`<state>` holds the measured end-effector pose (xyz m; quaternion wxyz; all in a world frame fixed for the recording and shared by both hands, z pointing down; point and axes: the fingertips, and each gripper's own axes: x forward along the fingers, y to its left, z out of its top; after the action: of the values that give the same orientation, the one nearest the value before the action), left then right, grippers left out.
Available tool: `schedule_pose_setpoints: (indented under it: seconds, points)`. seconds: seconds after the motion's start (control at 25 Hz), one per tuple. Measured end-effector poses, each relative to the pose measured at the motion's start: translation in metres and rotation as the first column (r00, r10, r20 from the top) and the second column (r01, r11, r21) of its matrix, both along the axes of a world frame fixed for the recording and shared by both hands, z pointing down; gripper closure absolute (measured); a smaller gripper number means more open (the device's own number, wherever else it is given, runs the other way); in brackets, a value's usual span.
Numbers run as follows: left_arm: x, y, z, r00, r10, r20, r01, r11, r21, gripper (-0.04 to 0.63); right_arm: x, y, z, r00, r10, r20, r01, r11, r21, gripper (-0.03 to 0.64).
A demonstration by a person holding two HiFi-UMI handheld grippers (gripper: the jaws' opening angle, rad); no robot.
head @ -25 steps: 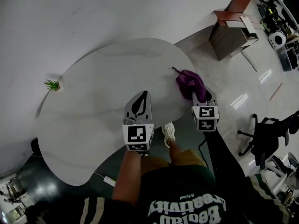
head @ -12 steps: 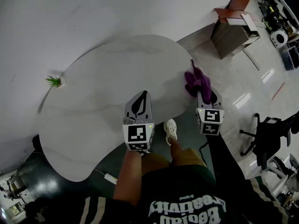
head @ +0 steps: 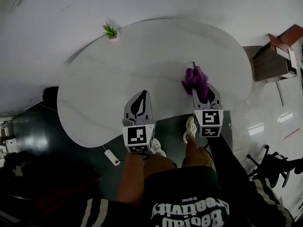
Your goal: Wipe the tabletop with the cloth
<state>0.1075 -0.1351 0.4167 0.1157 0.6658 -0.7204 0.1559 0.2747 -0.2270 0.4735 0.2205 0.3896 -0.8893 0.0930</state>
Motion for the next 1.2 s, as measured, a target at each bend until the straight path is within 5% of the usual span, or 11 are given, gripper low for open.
schedule_pose_setpoints:
  seconds: [0.4, 0.68, 1.0, 1.2]
  points:
    - [-0.197, 0.213, -0.014, 0.967, -0.251, 0.038, 0.250, 0.968, 0.023, 0.595, -0.254, 0.202, -0.026, 0.943, -0.321, 0.093, 0.319, 0.947, 0.034, 0.480]
    - [-0.292, 0.375, -0.010, 0.909, -0.411, 0.073, 0.411, 0.911, 0.009, 0.595, -0.384, 0.375, -0.016, 0.831, -0.543, 0.122, 0.546, 0.838, 0.006, 0.480]
    - [-0.350, 0.516, -0.012, 0.807, -0.587, 0.059, 0.587, 0.809, 0.015, 0.595, -0.461, 0.515, 0.005, 0.692, -0.716, 0.099, 0.721, 0.691, -0.047, 0.480]
    - [-0.349, 0.541, 0.001, 0.794, -0.607, 0.035, 0.608, 0.794, 0.000, 0.595, -0.458, 0.538, 0.045, 0.682, -0.732, 0.002, 0.726, 0.676, -0.127, 0.480]
